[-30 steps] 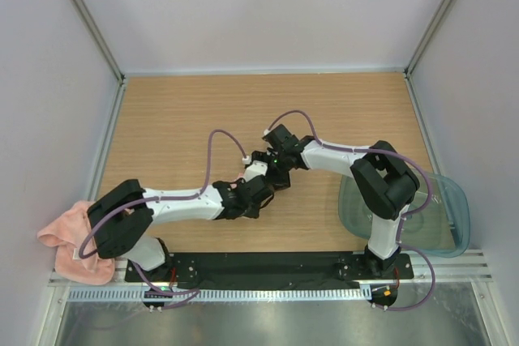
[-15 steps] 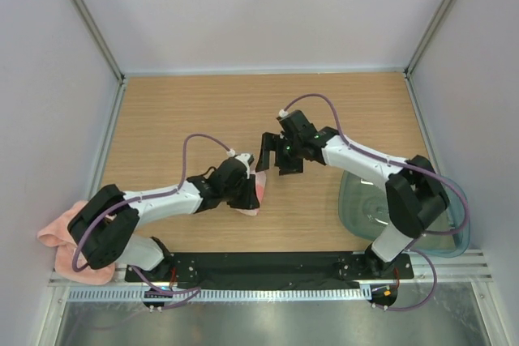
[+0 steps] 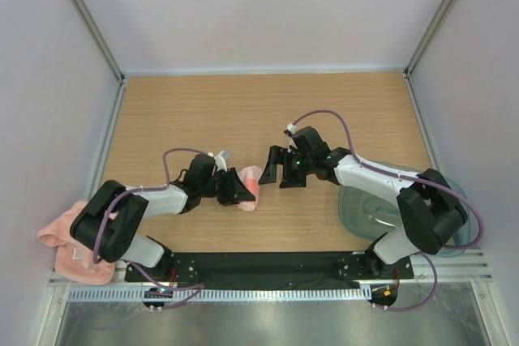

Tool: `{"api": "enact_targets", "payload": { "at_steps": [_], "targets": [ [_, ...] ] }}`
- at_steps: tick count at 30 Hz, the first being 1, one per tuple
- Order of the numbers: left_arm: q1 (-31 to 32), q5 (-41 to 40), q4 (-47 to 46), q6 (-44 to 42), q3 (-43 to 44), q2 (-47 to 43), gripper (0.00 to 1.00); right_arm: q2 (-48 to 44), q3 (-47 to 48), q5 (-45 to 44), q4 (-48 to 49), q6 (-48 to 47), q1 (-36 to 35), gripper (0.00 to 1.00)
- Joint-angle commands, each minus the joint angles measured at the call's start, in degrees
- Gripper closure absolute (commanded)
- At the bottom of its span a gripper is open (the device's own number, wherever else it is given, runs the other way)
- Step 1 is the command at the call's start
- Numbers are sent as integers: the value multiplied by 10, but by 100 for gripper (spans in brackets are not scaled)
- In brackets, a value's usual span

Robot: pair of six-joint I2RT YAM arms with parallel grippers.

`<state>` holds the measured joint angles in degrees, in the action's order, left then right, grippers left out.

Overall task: Roll the towels
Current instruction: Roll the towel, then place the rolled towel into the container

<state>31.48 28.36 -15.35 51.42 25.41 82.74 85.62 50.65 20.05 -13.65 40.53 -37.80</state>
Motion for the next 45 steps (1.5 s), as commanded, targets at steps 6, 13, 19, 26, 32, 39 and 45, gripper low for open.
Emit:
{"api": "enact_targets", "payload": {
  "at_steps": [6,13,19,26,32,39,45],
  "targets": [
    [-64,71,-90,75,-77,56,72,21,-39,43,157,48,0,11],
    [-138,109,-116,76,-106,109,77,77,-66,32,272,85,-5,12],
    [-167,138,-147,72,-110,163,78,125,-60,9,325,88,-17,14],
    [-174,151,-166,76,-107,185,78,162,-42,-16,332,66,-46,17],
    [-190,178,-239,97,-118,223,79,199,-34,-26,340,62,-68,31],
    [-198,195,-273,107,-124,245,78,235,-17,-33,360,66,-97,50],
    [-198,196,-274,103,-122,248,74,246,-6,-41,376,75,-119,78]
  ]
}}
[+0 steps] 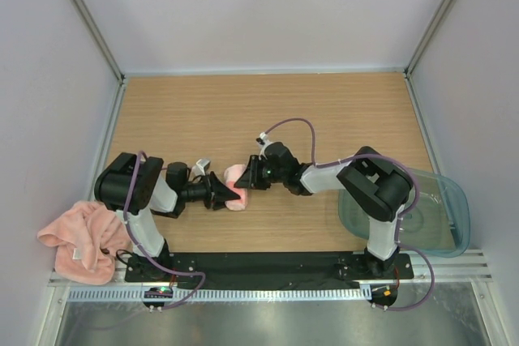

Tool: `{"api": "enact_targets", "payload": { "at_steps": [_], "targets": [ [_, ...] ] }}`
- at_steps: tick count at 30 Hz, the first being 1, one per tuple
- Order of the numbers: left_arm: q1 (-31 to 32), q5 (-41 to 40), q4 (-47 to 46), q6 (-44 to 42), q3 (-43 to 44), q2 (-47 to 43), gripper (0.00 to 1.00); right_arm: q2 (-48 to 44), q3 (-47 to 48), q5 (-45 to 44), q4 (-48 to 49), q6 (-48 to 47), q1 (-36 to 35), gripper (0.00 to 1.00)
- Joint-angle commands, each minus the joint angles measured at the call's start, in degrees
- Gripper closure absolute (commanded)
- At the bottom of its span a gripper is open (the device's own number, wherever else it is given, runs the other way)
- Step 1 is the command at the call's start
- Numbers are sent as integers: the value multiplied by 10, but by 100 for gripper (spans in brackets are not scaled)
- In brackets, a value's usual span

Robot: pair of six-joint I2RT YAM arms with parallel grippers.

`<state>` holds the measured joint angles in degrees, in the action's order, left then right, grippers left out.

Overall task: Roll the towels
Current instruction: Place the rolled towel into the container

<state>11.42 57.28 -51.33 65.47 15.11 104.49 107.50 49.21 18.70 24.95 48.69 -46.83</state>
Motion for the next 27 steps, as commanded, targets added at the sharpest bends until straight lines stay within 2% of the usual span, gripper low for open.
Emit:
{"api": "enact_targets", "payload": {
  "at_steps": [1,2,4,7,10,11,14,15,17,18,20,21,25,27],
  "targets": [
    [3,-93,85,-39,-19,30,73,25,8,-27,-2,-5,-30,82],
    [3,-92,85,-41,-19,27,72,25,8,-25,3,-1,-33,91],
    [3,-92,85,-39,-21,21,71,19,6,-23,5,4,-33,99],
    [4,-92,86,-33,-25,-9,68,-6,3,-23,-7,4,-33,99],
    [11,-96,98,-17,-30,-81,50,-47,8,-44,-78,-18,-33,99],
    [16,-105,131,-14,-28,-125,29,-82,8,-52,-99,-26,-33,99],
    [40,-125,233,-41,3,-208,6,-173,10,-88,-197,-53,-33,99],
    [45,-144,319,-53,30,-266,5,-197,12,-100,-245,-60,-32,99],
    [50,-160,400,-89,58,-323,4,-276,12,-140,-317,-79,-29,99],
    [51,-180,484,-103,77,-369,3,-302,10,-156,-376,-83,-27,99],
    [52,-203,565,-136,127,-412,2,-360,10,-204,-436,-90,-13,99],
    [52,-214,620,-146,142,-427,2,-414,13,-216,-495,-93,-8,99],
    [51,-220,705,-179,199,-456,2,-509,32,-258,-639,-97,34,99],
    [51,-213,727,-199,219,-455,3,-538,49,-288,-723,-97,77,99]
  ]
}}
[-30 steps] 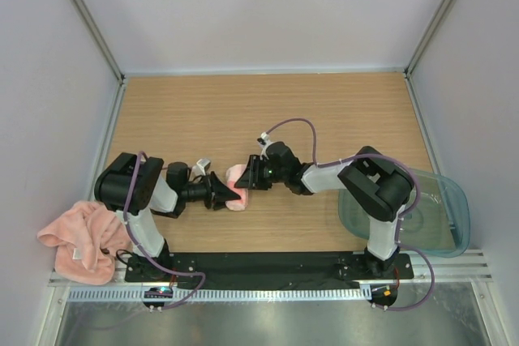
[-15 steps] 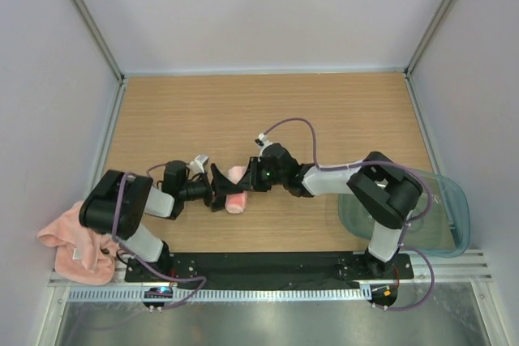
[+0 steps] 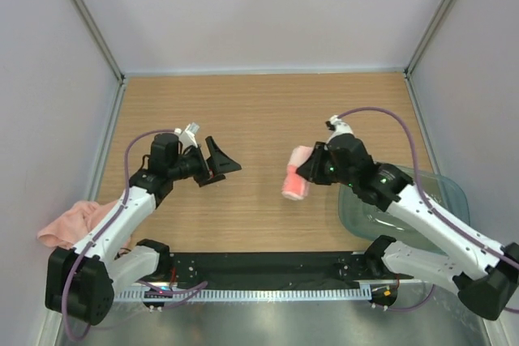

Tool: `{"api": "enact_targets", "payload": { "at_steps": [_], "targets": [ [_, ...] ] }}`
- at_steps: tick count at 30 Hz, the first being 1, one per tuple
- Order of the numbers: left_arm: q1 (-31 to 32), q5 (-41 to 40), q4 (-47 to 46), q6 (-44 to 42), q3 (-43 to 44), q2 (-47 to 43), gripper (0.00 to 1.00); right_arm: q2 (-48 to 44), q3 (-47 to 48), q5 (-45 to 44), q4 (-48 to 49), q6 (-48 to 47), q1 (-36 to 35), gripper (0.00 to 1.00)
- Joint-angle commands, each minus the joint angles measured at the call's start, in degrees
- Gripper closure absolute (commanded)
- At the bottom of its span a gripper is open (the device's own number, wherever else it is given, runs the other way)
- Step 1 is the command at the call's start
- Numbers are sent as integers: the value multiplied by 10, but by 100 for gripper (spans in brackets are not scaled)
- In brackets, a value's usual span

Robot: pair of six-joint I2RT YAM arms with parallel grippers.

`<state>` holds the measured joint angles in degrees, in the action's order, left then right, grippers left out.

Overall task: Roll the towels
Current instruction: Place the rolled towel into the container

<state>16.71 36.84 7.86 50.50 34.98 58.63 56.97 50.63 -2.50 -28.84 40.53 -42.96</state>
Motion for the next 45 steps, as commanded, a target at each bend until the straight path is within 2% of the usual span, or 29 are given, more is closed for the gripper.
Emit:
{"api": "enact_targets", "payload": {
  "at_steps": [1,3,5,6,7,11,16,17,23,26,28,29,32,33,35,40,45],
  "targets": [
    [-1,-7,155,-58,26,3,3,-51,41,-84,-213,-15,59,99],
    [-1,-12,174,-78,39,-3,3,-60,64,-108,-279,-27,122,99],
    [-2,-21,216,-94,60,-8,3,-45,94,-156,-329,-34,154,99],
    [-1,-26,230,-115,67,-10,3,-32,106,-186,-386,-33,179,99],
    [-1,-31,246,-123,75,-10,3,-20,116,-249,-411,-30,185,99],
    [-2,-34,276,-140,90,-21,3,22,136,-313,-459,-20,190,99],
    [-1,-34,273,-141,89,-26,4,82,110,-277,-433,-27,189,99],
    [-2,-32,274,-141,89,-26,4,94,106,-245,-425,-35,189,99],
    [-1,-32,274,-143,90,-29,4,190,68,-132,-337,-87,190,99],
    [-1,-34,273,-144,90,-25,4,213,53,-35,-268,-99,190,99],
    [-1,-35,273,-144,91,-23,4,209,44,100,-172,-96,190,99],
    [-1,-37,271,-144,91,-20,4,203,39,143,-103,-86,190,99],
    [-1,-39,268,-142,91,-18,4,197,34,275,9,-11,189,99],
    [-1,-42,266,-141,91,-17,4,199,29,304,91,11,188,99],
    [-2,-45,263,-139,90,-16,4,218,33,367,155,63,188,99],
    [-1,-50,268,-139,91,-17,4,229,19,376,199,47,189,99],
    [-1,-56,268,-139,89,-16,4,191,-81,374,279,63,194,99]
  ]
}}
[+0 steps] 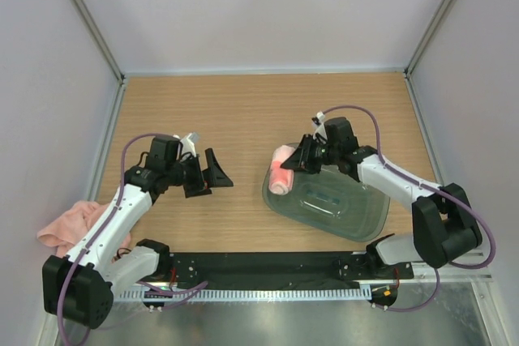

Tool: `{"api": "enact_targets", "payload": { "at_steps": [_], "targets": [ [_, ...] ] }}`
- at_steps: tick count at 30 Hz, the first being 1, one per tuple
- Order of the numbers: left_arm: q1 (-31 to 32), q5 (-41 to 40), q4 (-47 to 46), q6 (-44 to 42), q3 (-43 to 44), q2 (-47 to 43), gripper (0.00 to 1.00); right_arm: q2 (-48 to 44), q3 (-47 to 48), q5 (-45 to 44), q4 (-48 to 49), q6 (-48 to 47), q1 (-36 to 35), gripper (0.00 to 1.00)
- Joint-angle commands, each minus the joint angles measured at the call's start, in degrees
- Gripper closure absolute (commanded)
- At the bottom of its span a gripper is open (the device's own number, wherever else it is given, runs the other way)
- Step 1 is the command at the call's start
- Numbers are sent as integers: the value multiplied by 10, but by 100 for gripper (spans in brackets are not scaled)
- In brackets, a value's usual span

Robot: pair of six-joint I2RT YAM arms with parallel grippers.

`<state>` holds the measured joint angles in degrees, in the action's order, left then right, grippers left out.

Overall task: Roll the towels
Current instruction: Place the rolled towel into the container

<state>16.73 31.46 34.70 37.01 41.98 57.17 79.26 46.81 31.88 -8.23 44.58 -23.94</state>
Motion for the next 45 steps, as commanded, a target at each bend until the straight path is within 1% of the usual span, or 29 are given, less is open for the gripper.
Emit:
{"api": "enact_targets", "payload": {
  "at_steps": [1,2,4,5,7,8,10,11,16,19,22,23,25,26,28,29,31,32,34,35,36,42,45],
  "targets": [
    [-1,-2,-1,-3,19,1,4,-39,-57,30,79,28,5,99],
    [-1,0,-2,-4,20,1,4,-46,-87,29,130,33,6,99],
    [-2,1,-1,-4,19,3,4,-55,-122,24,180,47,7,99],
    [-2,2,-2,-3,19,5,4,-54,-155,21,228,63,7,99],
    [-1,3,-2,-4,18,5,4,-50,-183,9,272,80,8,99],
    [-1,4,-2,-4,19,6,4,-40,-210,9,325,89,9,99],
    [-2,4,-2,-4,19,5,5,-29,-231,0,363,104,8,99],
    [-2,4,-2,-4,19,6,5,-23,-242,-6,376,101,8,99],
    [-2,4,-2,-4,19,7,5,-14,-258,-48,363,58,9,99],
    [-2,4,-2,-3,19,7,5,13,-260,-60,359,50,7,99],
    [-1,5,-2,-4,19,8,5,26,-236,-74,308,44,6,99],
    [-2,5,-3,-4,19,8,5,27,-225,-79,277,36,5,98],
    [-2,5,-2,-3,19,4,5,35,-209,-79,239,25,3,94],
    [-1,4,-2,-4,19,3,5,35,-194,-82,198,8,0,89],
    [-2,4,-2,-4,19,2,5,27,-178,-109,150,-11,-2,81],
    [-2,4,-2,-4,19,1,5,21,-163,-119,103,-20,-4,71],
    [-2,5,-2,-4,19,1,5,12,-150,-149,59,-43,-11,64],
    [-3,5,-3,-4,19,1,5,5,-138,-160,22,-55,-14,57],
    [-1,6,-4,-5,20,0,5,0,-126,-173,-9,-62,-20,50],
    [-2,6,-4,-5,20,0,5,-2,-119,-169,-24,-63,-22,42],
    [-2,6,-5,-4,20,0,5,-2,-116,-164,-30,-62,-22,38],
    [-2,5,-4,-4,19,-7,5,-48,-63,-175,-104,-63,-39,34],
    [-2,3,-3,-5,18,-12,5,-63,-28,-170,-151,-67,-45,29]
  ]
}}
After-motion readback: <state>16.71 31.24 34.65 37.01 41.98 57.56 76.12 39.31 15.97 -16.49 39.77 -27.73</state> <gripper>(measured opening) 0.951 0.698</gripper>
